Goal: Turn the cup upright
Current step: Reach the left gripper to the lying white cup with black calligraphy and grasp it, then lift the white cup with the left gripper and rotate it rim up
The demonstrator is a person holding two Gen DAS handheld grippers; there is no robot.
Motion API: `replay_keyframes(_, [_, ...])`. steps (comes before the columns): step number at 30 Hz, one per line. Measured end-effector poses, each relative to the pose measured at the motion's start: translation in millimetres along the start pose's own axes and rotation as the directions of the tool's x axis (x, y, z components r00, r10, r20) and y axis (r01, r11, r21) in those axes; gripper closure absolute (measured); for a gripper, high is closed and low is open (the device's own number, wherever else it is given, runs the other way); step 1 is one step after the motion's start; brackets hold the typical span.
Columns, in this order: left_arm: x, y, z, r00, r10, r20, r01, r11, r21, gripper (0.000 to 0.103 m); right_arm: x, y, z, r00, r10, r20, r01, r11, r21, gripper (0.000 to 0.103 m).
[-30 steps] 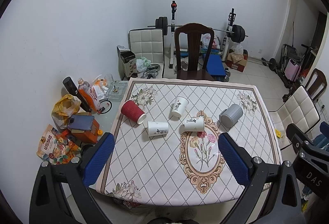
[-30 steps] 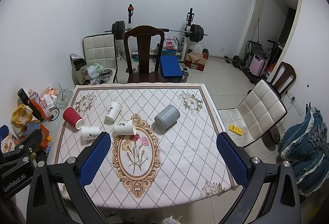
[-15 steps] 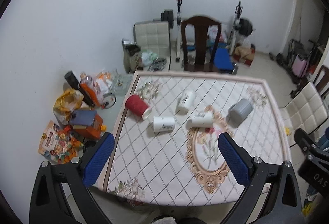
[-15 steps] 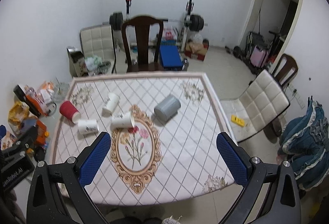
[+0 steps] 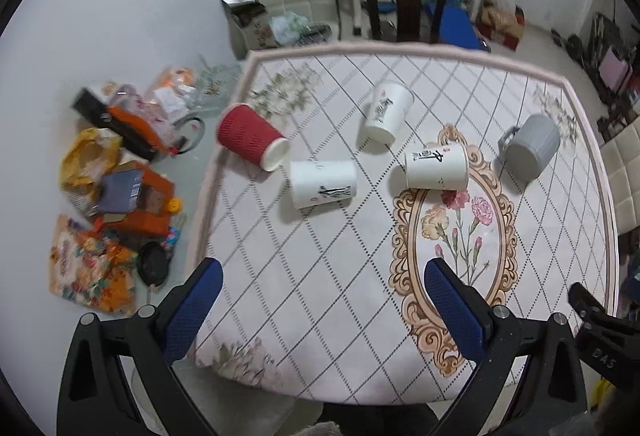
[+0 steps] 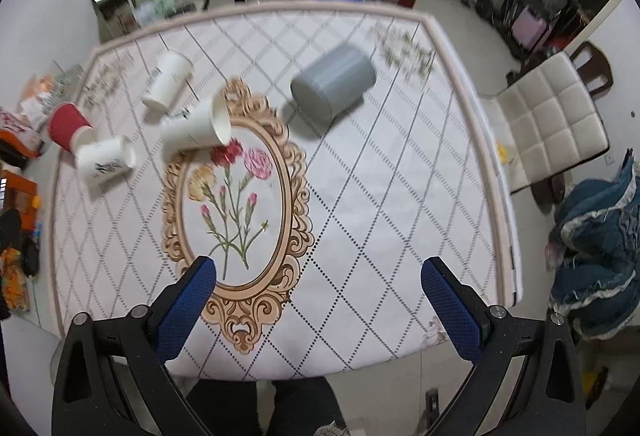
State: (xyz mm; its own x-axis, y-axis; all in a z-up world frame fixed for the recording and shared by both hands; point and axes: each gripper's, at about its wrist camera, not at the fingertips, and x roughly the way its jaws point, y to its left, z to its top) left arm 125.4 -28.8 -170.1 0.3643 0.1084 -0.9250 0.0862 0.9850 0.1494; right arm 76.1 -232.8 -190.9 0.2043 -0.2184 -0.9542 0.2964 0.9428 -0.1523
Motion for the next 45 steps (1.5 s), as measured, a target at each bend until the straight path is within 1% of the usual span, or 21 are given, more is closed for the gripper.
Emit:
replay_keyframes(2, [23,-2,14,0.999,-0.023,-0.034,0.023,1.0,0.016,0.0,24,6,12,0.999,-0.015,-0.037,0.015,1.0,0.01,0.0])
replay_keyframes(5, [58,-7,38,0.993,-0.063,-0.103,0.067,0.997,0.034,0.001,56,16,32,0.995,-0.019,-0.099,0.023,0.999,0.037,0.001])
replay_keyframes(8, [89,-12,62,0.988,-0.076,-0.136,0.084,0.995,0.057,0.001,85,27,52,0.989,-0.037,-0.144,0.043,0.998,0.042,0.001])
replay_keyframes(12, [125,-21,93,0.98,-0.1,-0.17,0.116,0.99,0.086,0.001,116,37,76,0.98,-0.057,-0.192,0.067,0.997,0.045,0.01])
replay_keyframes(14, [143,-26,108,0.976,-0.108,-0.188,0.129,0.986,0.105,0.008,130,39,86,0.975,-0.058,-0.213,0.072,0.996,0.057,0.012])
replay_keyframes(20, [190,-36,144,0.969,-0.119,-0.217,0.15,0.979,0.135,0.01,161,39,108,0.965,-0.079,-0.252,0.106,0.99,0.095,0.013])
replay_keyframes(21, [197,-38,150,0.967,-0.125,-0.221,0.158,0.978,0.138,0.013,167,38,110,0.962,-0.084,-0.261,0.114,0.988,0.101,0.013])
replay_keyframes(22, [204,-39,155,0.965,-0.131,-0.228,0.166,0.976,0.142,0.02,172,37,112,0.959,-0.087,-0.271,0.12,0.987,0.109,0.016])
replay_keyframes(23, [212,-41,160,0.961,-0.136,-0.239,0.174,0.974,0.145,0.024,176,35,113,0.956,-0.088,-0.278,0.125,0.985,0.116,0.016])
replay_keyframes(25, [225,-45,169,0.957,-0.153,-0.248,0.193,0.97,0.149,0.024,182,32,113,0.952,-0.094,-0.292,0.137,0.982,0.132,0.017])
replay_keyframes(29, [243,-53,179,0.952,-0.167,-0.257,0.217,0.96,0.177,0.024,195,28,117,0.943,-0.106,-0.315,0.16,0.976,0.15,0.017])
replay_keyframes(33, [260,-64,183,0.94,-0.183,-0.288,0.248,0.946,0.21,0.024,203,25,120,0.936,-0.113,-0.334,0.176,0.971,0.163,0.017])
replay_keyframes(34, [264,-66,183,0.939,-0.18,-0.294,0.249,0.943,0.219,0.032,204,23,121,0.935,-0.116,-0.335,0.179,0.97,0.165,0.017])
replay_keyframes(35, [268,-68,183,0.936,-0.18,-0.303,0.254,0.941,0.224,0.047,204,23,122,0.934,-0.121,-0.336,0.185,0.969,0.166,0.017])
replay_keyframes(37, [274,-69,184,0.931,-0.19,-0.311,0.264,0.939,0.219,0.046,203,20,123,0.934,-0.126,-0.335,0.191,0.967,0.167,0.017])
replay_keyframes(45, [267,-58,194,0.944,-0.193,-0.269,0.25,0.948,0.199,0.047,190,16,135,0.938,-0.145,-0.314,0.204,0.965,0.164,0.019])
